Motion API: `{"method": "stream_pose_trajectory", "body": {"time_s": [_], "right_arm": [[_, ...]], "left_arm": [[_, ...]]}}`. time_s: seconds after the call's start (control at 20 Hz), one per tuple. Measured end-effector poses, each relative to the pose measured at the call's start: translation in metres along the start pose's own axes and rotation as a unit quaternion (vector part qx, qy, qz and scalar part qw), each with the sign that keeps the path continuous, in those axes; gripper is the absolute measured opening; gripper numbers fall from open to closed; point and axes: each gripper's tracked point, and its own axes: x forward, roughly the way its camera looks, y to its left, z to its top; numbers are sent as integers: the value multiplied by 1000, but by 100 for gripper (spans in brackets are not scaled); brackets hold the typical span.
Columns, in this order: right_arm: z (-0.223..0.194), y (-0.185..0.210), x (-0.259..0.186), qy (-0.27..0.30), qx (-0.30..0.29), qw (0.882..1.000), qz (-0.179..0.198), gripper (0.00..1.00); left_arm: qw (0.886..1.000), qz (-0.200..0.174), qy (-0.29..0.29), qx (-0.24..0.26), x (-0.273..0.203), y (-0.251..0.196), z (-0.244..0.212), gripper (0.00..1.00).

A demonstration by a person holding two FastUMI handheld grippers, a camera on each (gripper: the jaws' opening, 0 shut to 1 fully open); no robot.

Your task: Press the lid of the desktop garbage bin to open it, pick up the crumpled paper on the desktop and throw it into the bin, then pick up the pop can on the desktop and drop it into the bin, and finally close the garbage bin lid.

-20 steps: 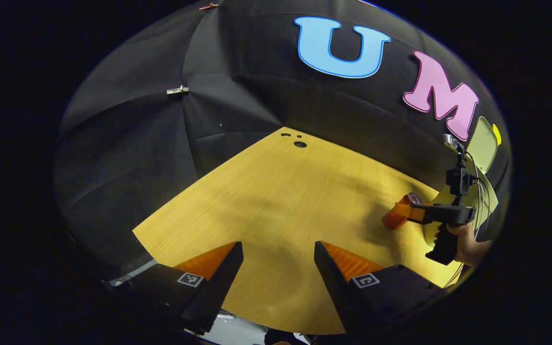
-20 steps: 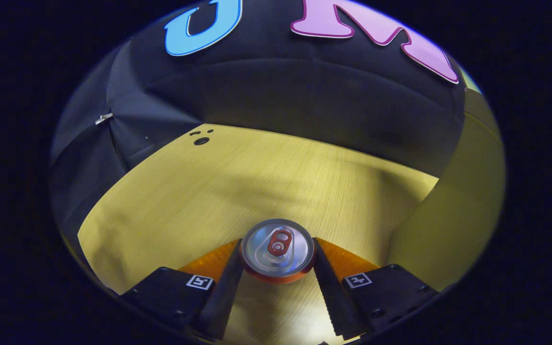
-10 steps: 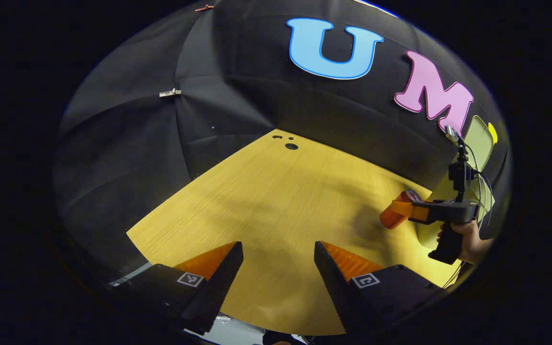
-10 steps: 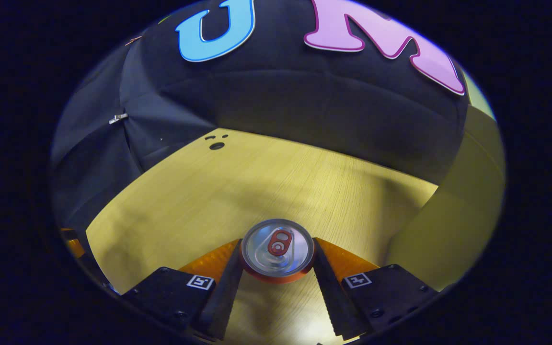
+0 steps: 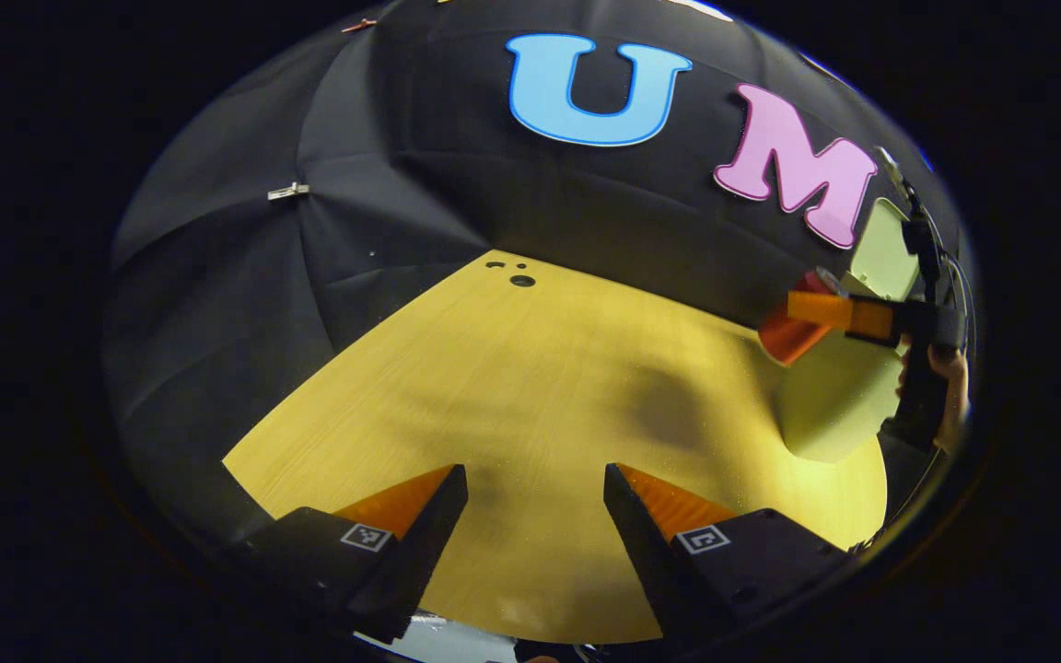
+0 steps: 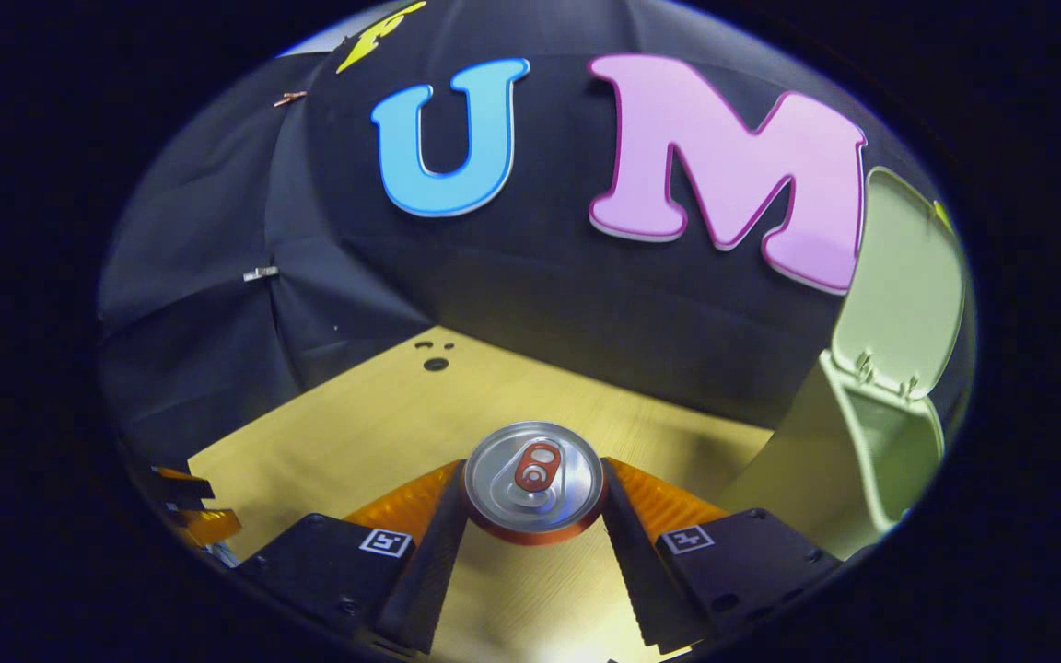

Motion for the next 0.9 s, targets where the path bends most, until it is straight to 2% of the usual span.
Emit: {"method": "stream_pose_trajectory", "body": {"time_s": [0.25, 0.5, 0.75, 0.9], "right_arm": [[67, -23, -40, -66, -15, 997, -23, 82], [118, -63, -82, -122, 1, 991, -62, 82], [140, -126, -114, -150, 2, 981, -120, 82], [127, -163, -127, -140, 19, 978, -155, 82]], "left_arm": [[999, -30, 0, 17, 5, -18, 0, 96], [998, -49, -3, 33, 5, -32, 1, 96], [998, -57, -5, 40, 5, -43, 5, 96], [997, -62, -5, 45, 6, -51, 6, 96]]}}
